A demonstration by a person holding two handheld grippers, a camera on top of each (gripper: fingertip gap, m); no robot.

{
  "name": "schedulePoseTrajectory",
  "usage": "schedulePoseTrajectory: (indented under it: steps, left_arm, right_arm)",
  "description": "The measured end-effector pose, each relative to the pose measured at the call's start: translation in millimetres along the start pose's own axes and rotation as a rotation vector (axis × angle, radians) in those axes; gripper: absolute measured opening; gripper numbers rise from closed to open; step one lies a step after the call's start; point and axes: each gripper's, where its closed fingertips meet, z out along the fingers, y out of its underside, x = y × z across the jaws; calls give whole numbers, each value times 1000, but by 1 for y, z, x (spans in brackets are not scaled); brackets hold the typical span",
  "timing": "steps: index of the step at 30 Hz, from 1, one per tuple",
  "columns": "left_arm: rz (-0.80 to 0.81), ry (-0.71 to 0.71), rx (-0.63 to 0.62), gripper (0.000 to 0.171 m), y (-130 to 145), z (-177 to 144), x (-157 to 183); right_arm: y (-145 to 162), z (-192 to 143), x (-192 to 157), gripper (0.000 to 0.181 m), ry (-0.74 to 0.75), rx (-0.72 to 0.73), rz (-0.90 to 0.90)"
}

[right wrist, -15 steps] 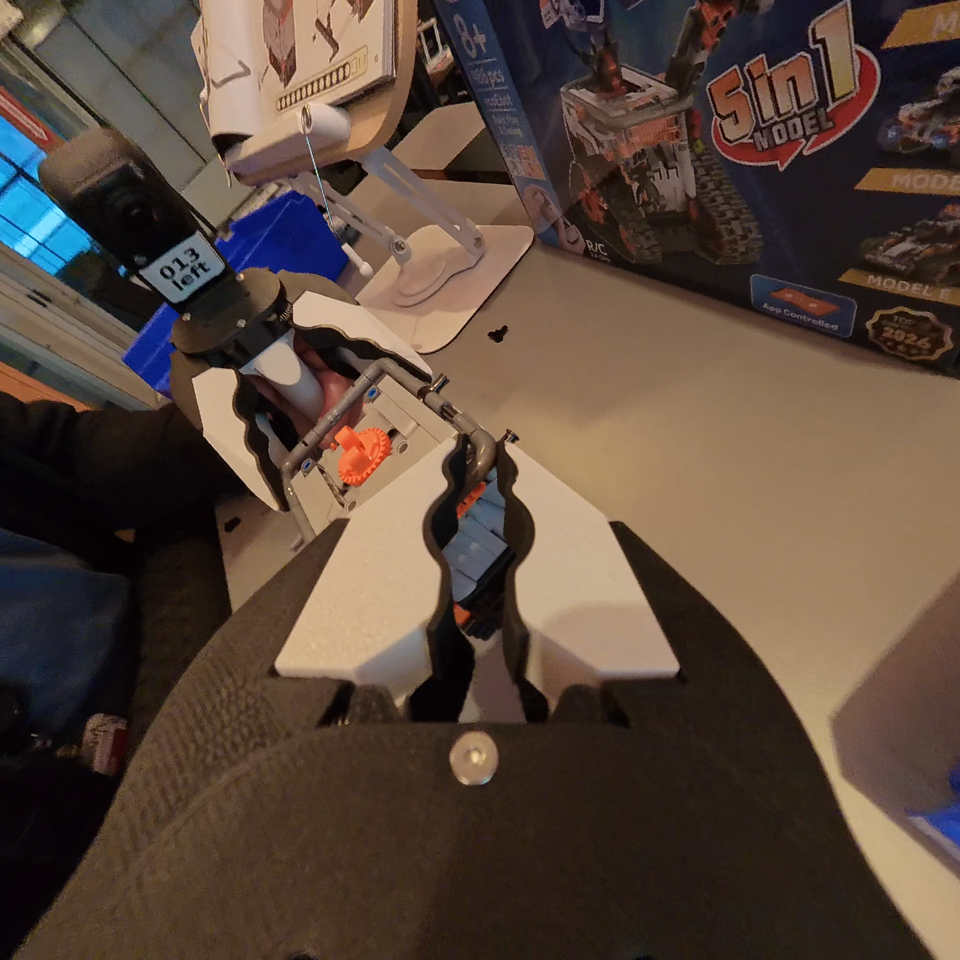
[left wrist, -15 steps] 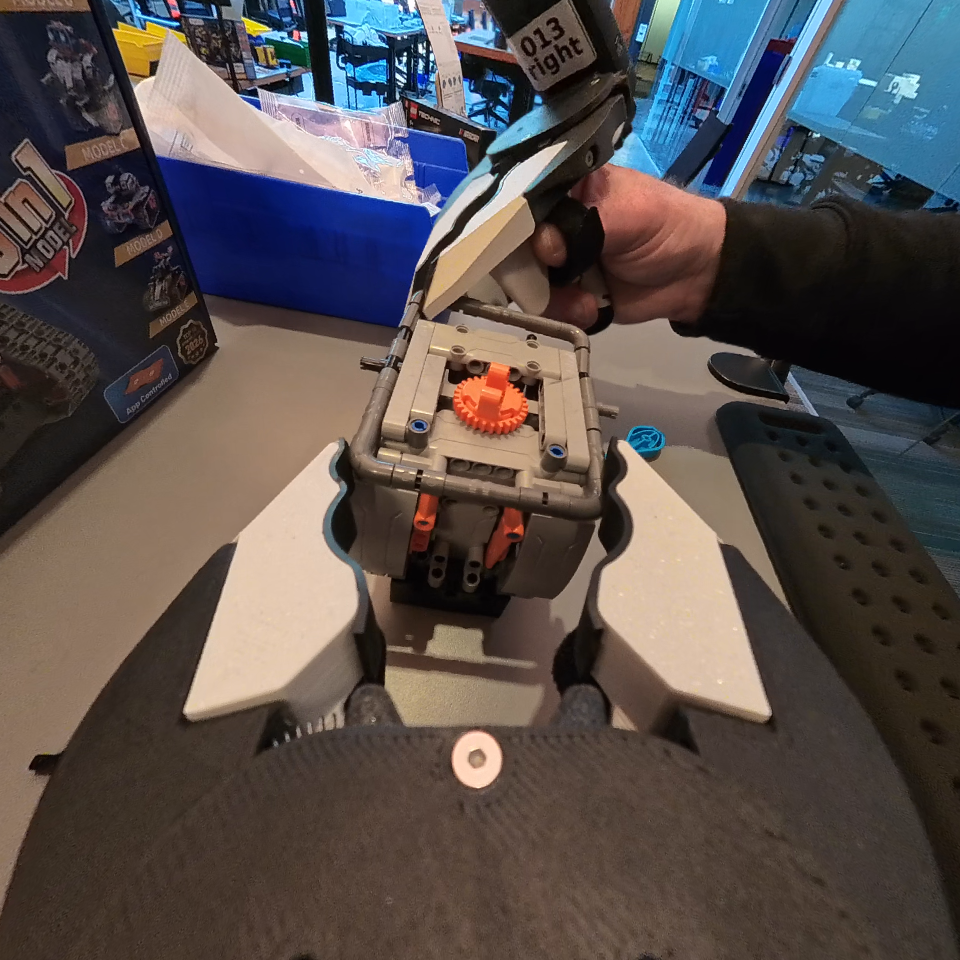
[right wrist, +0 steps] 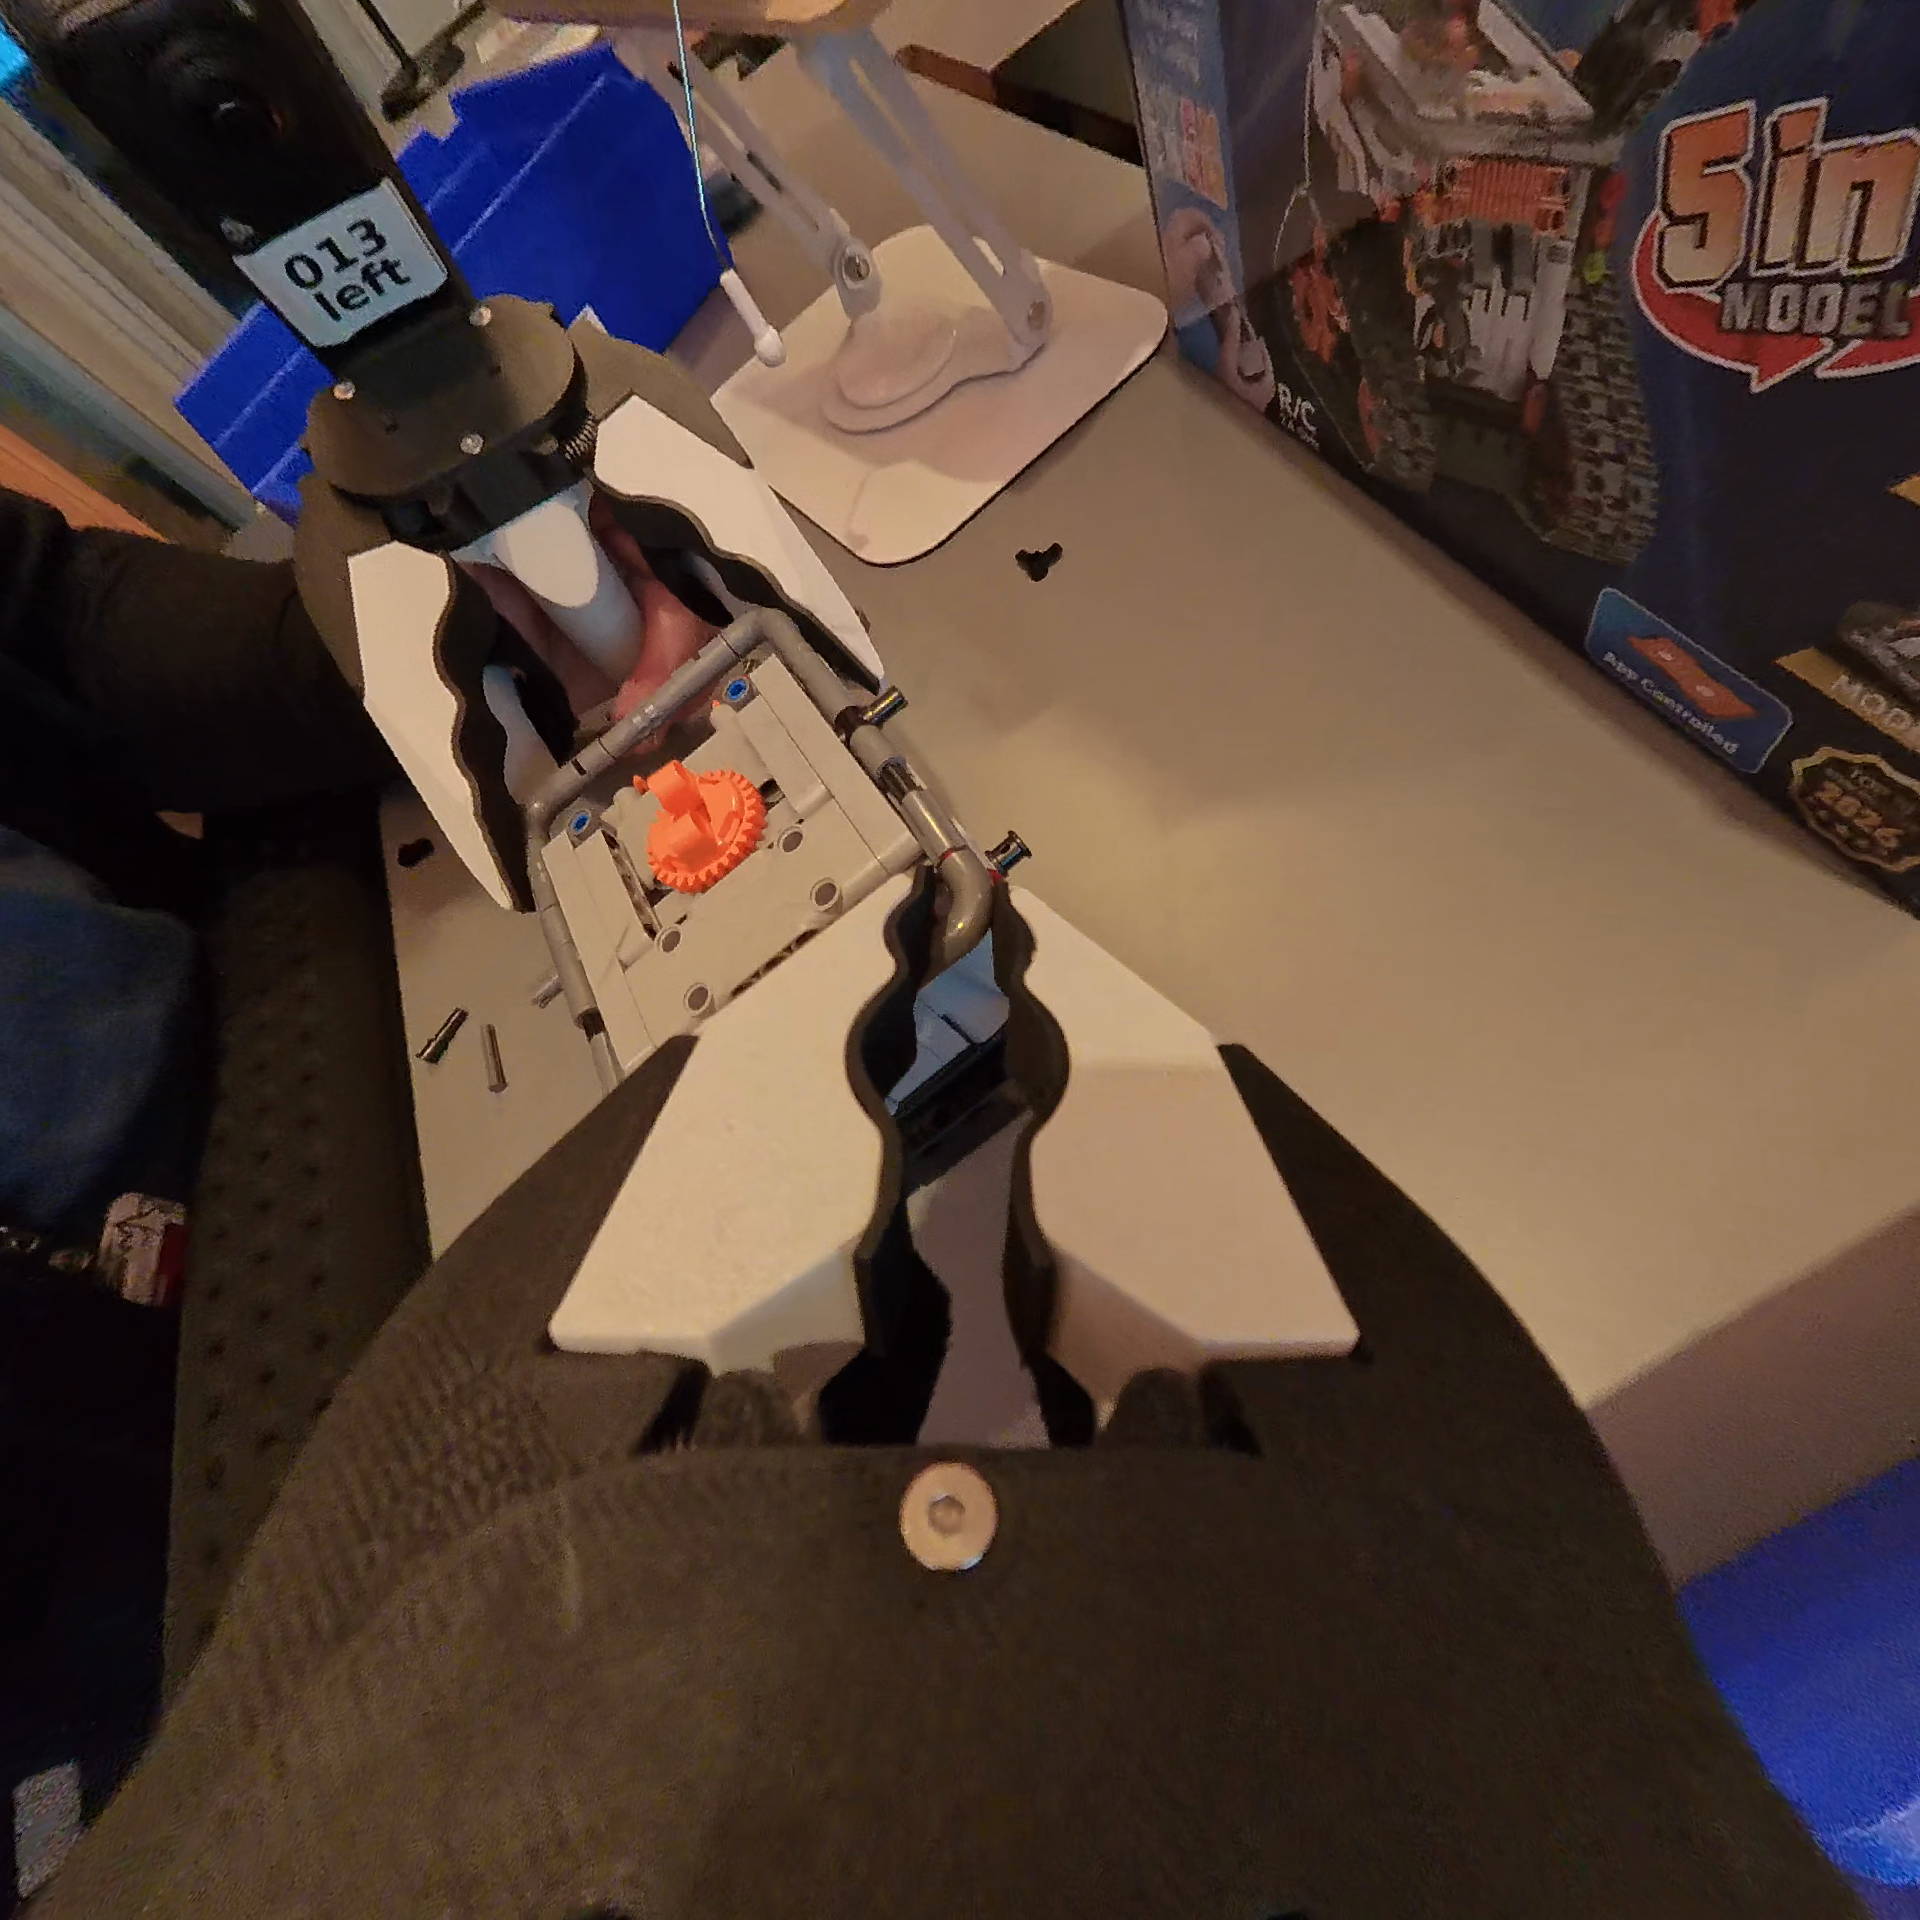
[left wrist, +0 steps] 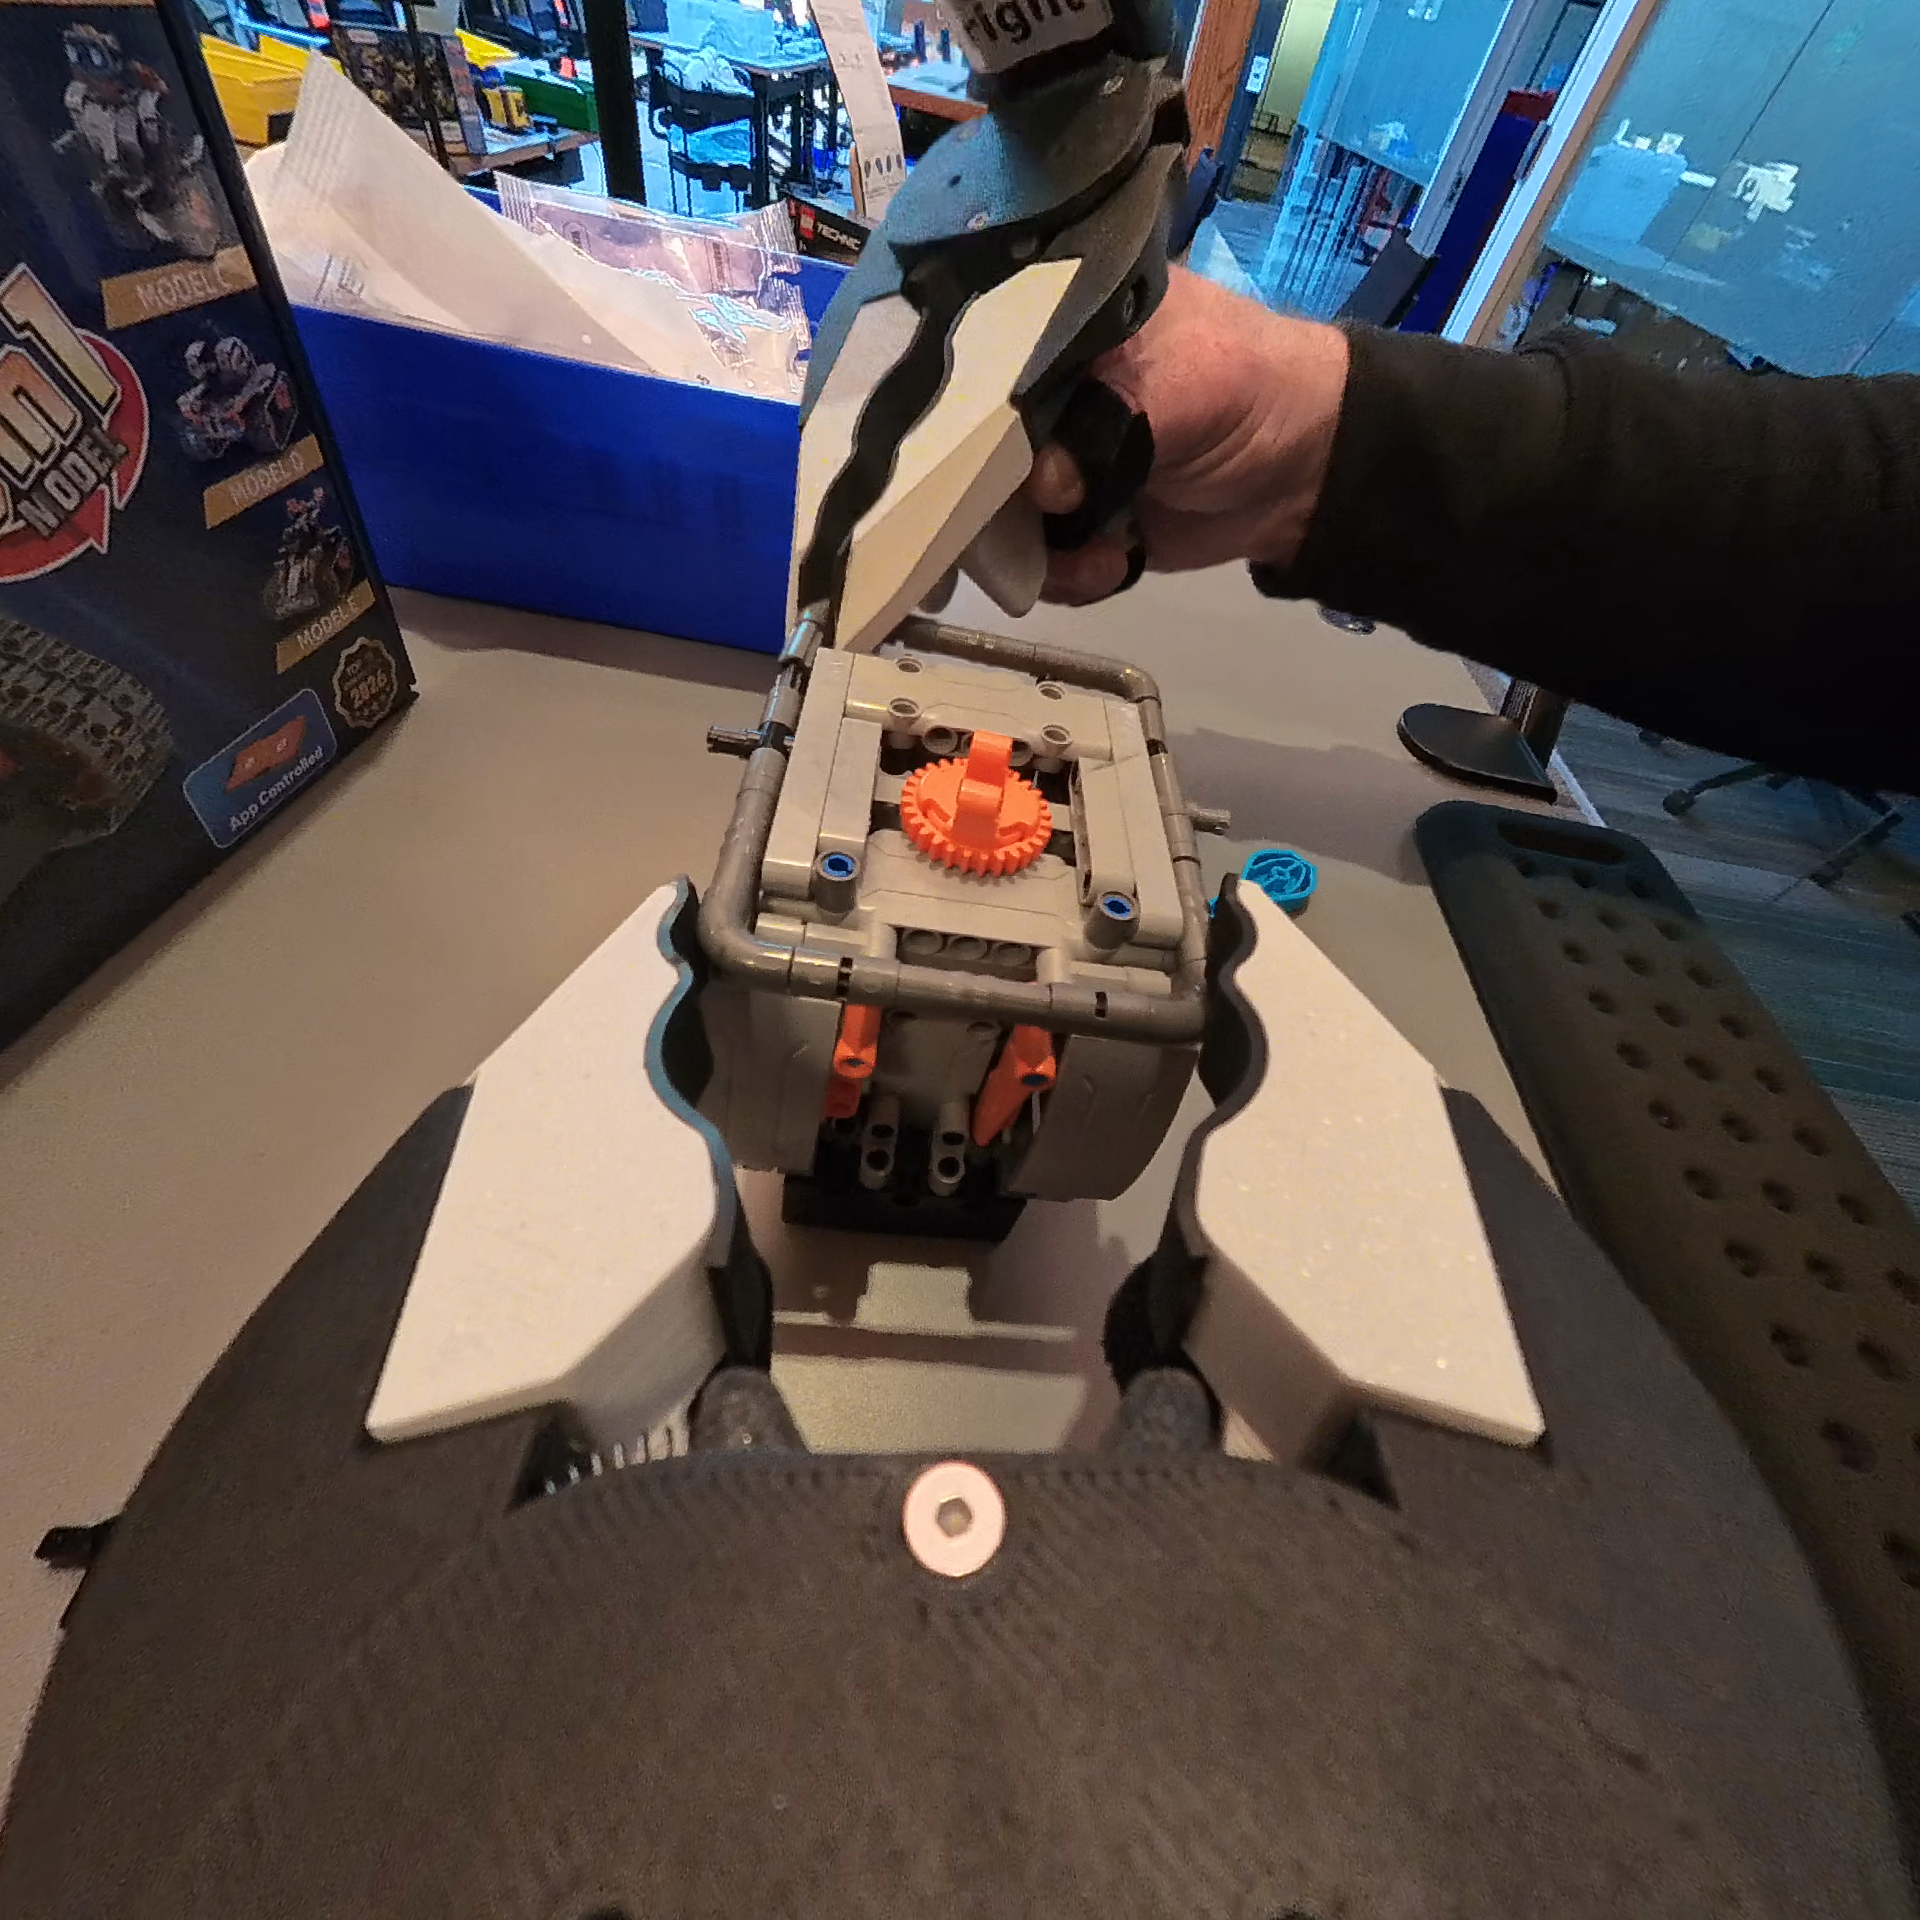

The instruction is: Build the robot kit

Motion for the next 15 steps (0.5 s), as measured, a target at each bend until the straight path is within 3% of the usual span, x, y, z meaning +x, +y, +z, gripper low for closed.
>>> schedulePoseTrajectory:
  steps: [15]
  left_arm:
    - [-3, 20, -10, 94, 1, -1, 0]
  right_arm:
    - [1, 2, -1, 5, -48, -187, -134]
